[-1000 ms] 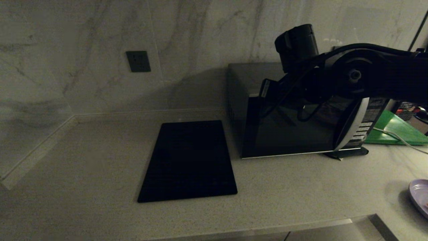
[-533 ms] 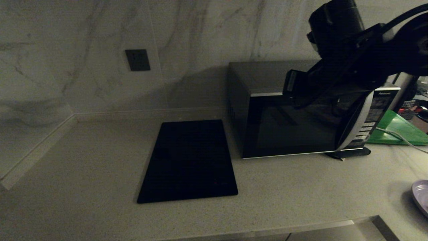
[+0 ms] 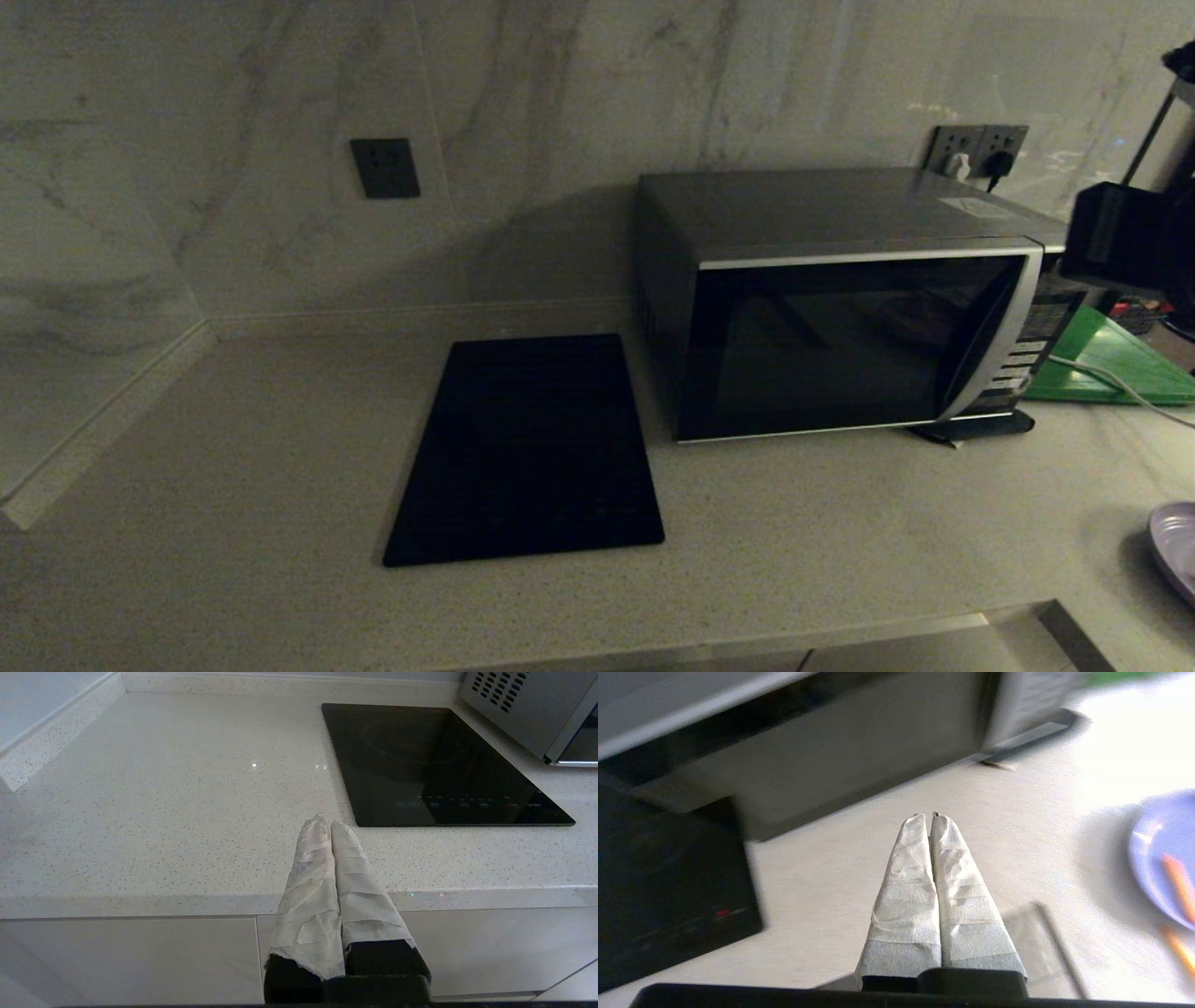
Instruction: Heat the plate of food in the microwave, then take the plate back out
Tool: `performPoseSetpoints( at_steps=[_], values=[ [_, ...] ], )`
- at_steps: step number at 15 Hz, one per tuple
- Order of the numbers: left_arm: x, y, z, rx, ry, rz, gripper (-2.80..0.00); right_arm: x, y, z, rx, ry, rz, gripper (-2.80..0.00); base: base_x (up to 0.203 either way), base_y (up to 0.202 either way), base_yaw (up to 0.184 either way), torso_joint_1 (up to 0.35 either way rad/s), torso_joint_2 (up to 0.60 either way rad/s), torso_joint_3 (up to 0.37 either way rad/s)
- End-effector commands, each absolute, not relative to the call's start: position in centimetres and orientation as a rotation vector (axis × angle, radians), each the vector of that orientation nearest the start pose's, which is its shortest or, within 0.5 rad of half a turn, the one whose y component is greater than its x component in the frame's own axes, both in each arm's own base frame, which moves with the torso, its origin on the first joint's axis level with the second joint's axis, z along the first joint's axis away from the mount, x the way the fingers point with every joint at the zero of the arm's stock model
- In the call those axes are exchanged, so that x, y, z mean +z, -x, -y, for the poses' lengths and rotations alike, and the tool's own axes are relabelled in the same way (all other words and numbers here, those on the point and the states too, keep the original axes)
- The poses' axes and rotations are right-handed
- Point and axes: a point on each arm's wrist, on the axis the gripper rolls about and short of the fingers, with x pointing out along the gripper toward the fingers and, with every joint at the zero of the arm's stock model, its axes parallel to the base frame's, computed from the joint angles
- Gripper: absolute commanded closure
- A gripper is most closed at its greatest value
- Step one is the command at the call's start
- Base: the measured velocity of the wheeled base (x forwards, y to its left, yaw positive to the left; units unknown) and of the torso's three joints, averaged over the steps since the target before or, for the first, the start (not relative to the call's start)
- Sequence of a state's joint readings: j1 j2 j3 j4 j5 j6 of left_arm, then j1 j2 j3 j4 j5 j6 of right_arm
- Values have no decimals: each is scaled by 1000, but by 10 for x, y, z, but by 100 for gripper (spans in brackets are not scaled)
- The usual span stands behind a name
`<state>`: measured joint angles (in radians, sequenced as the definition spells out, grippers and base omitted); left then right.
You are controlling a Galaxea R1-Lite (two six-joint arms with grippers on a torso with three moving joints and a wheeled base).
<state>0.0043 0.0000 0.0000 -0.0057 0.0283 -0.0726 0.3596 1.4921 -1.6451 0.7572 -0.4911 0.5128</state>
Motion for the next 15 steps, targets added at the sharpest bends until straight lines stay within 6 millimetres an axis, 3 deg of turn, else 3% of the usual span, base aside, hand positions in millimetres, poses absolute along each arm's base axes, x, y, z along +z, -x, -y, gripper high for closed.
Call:
performPoseSetpoints(
  at_steps=[1, 4, 8, 11, 15],
  values=[
    [76, 23, -1, 34, 74, 6, 0, 349, -171, -40, -323, -277, -453, 0, 0, 0, 0, 0, 0, 0],
    [76, 23, -1, 34, 74, 6, 0, 346, -145, -19, -398, -264, -432, 0, 0, 0, 0, 0, 0, 0],
    [76, 23, -1, 34, 74, 6, 0, 324, -135, 7, -595, -270, -473, 0, 0, 0, 0, 0, 0, 0],
    [76, 23, -1, 34, 74, 6, 0, 312, -93, 10, -603, -265, -454, 0, 0, 0, 0, 0, 0, 0],
    [76, 23, -1, 34, 74, 6, 0, 296, -17, 10, -546, -245, -351, 0, 0, 0, 0, 0, 0, 0]
  ],
)
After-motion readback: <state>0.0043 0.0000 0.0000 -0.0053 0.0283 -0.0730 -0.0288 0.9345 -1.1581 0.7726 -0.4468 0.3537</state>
